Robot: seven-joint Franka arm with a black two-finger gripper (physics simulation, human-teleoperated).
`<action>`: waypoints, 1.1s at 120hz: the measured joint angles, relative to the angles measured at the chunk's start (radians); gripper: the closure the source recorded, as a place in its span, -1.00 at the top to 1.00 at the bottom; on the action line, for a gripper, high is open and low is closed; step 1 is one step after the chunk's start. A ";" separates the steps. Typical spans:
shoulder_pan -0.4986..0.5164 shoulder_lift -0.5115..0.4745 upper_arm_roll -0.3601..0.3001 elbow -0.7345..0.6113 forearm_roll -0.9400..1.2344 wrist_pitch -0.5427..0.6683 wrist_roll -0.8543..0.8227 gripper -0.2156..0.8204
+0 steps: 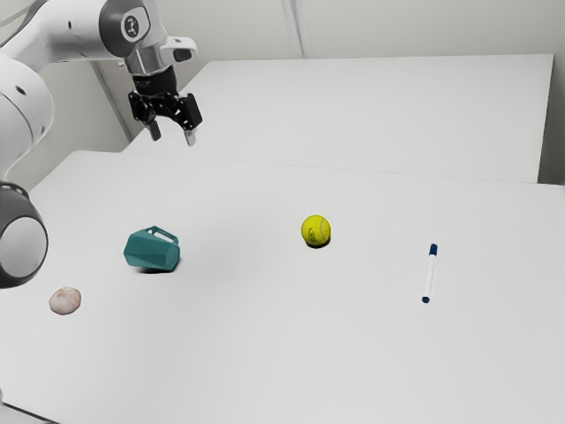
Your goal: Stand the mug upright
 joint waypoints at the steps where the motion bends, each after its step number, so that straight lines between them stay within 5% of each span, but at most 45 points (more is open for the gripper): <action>1: 0.000 0.000 0.000 0.000 0.000 0.000 -0.001 0.58; 30: 0.003 -0.011 0.004 -0.018 -0.004 0.004 -0.031 0.58; 47: 0.006 -0.065 0.010 -0.165 -0.034 0.017 -0.042 0.58; 92: 0.018 -0.134 0.174 -0.436 -0.058 0.130 0.076 0.58; 132: 0.046 -0.112 0.239 -0.554 -0.070 0.328 0.255 0.58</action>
